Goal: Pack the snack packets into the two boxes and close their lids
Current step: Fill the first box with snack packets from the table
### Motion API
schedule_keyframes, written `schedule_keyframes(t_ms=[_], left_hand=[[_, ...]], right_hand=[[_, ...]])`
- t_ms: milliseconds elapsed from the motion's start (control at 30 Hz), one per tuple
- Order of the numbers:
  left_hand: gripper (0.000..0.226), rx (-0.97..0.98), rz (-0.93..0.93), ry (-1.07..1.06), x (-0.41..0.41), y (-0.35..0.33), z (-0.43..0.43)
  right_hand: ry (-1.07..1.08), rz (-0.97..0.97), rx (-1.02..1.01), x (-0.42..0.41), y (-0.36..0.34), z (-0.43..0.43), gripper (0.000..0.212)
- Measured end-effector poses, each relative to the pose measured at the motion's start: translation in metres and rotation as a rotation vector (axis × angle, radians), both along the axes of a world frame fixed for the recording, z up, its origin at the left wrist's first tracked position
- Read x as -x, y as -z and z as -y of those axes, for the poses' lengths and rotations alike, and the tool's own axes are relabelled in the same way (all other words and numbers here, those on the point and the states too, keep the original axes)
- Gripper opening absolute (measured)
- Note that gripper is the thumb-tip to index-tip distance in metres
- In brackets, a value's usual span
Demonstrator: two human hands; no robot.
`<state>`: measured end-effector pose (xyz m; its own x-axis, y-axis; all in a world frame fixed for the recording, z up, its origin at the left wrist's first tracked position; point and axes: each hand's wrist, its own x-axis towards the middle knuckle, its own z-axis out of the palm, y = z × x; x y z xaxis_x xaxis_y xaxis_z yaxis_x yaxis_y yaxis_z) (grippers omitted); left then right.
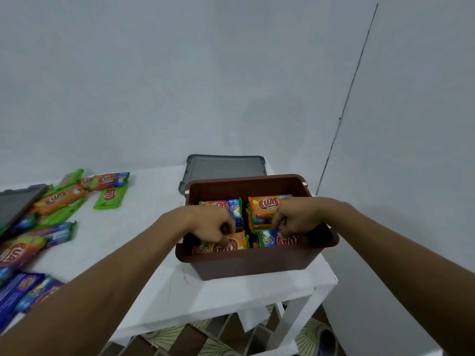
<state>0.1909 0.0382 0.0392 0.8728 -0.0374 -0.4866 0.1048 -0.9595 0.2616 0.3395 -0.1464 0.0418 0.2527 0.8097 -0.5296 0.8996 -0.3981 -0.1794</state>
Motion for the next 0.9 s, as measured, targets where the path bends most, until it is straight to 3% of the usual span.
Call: schedule_keyframes(t_ms=[67, 333, 533, 733, 833, 900], left_hand=[[0.046, 0.039, -0.036, -0.007, -0.001, -0.001, 0.003], [0.025, 0.039, -0.012, -0.037, -0.005, 0.005, 0.003], [0.049, 0.080, -0.127, -0.061, -0.002, 0.002, 0.007], [0.035, 0.026, -0.097, -0.062, 0.000, -0.002, 0.008], [0.031, 0.038, -0.046, -0.055, -0.001, -0.002, 0.005], [0.023, 0.074, 0.095, -0.060, -0.002, 0.000, 0.002]], right_hand=[[0.002, -0.045, -0.036, 0.002, 0.002, -0.001, 0.038], [0.015, -0.057, -0.099, 0.001, 0.014, 0.003, 0.027], [-0.038, -0.092, -0.040, 0.006, 0.012, 0.002, 0.043], [-0.035, -0.048, -0.078, 0.005, 0.010, 0.010, 0.034], [-0.026, -0.005, -0.241, 0.002, 0.012, 0.016, 0.029], [0.010, -0.001, -0.442, 0.000, 0.013, 0.017, 0.023]])
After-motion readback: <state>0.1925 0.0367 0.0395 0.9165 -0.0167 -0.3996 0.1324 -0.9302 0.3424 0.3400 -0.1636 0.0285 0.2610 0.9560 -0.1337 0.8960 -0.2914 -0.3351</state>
